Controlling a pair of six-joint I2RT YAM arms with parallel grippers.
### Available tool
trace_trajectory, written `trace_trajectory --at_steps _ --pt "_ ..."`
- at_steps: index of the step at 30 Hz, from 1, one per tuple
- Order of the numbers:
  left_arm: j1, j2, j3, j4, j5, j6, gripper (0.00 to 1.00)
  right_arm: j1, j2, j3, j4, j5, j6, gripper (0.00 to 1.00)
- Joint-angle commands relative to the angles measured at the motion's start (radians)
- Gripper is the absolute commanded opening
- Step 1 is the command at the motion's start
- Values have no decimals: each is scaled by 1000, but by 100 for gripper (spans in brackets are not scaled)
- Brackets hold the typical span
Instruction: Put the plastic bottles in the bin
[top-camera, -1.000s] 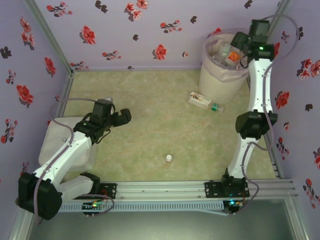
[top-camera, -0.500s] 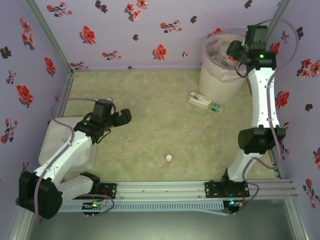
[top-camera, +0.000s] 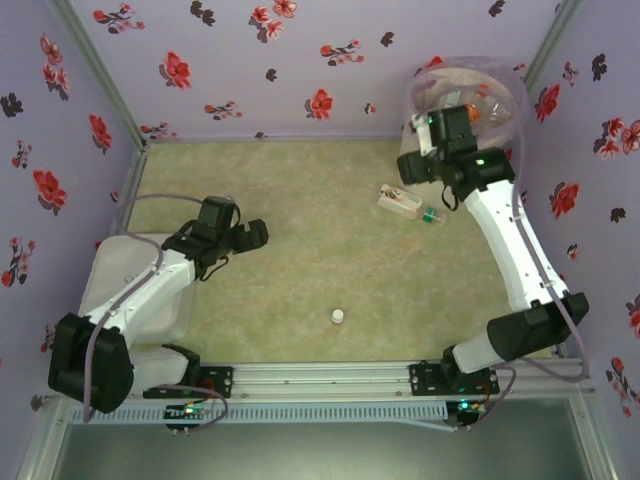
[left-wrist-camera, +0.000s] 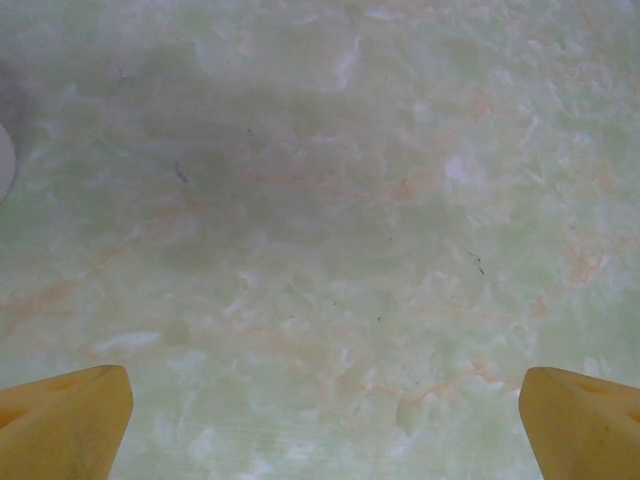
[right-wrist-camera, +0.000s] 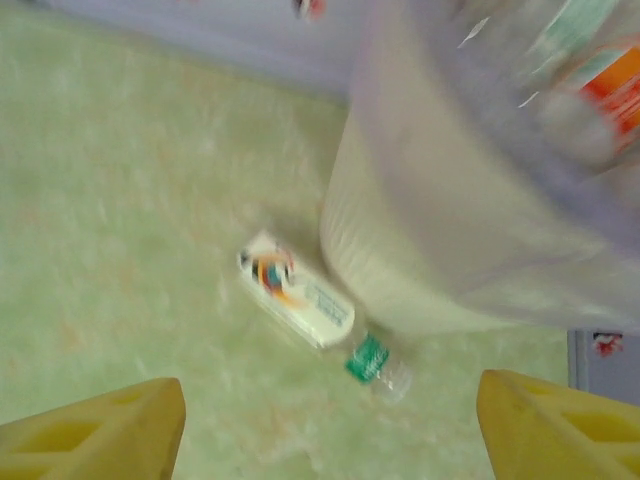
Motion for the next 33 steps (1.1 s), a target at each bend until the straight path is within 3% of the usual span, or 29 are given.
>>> trace_trajectory --at_steps 1,6,9,12,33 --pt "8 38 44 35 28 -12 100 54 37 -92 -31 20 -260 84" --pt "9 34 20 55 29 -25 100 69 143 -131 -38 97 -362 92" --pt "10 14 -11 88 25 -48 100 75 222 -122 -28 210 -401 99" --pt "10 5 -19 83 25 -48 100 81 313 -72 -52 276 -448 100" --pt "35 -27 -51 73 27 -37 100 44 636 15 140 304 -625 99"
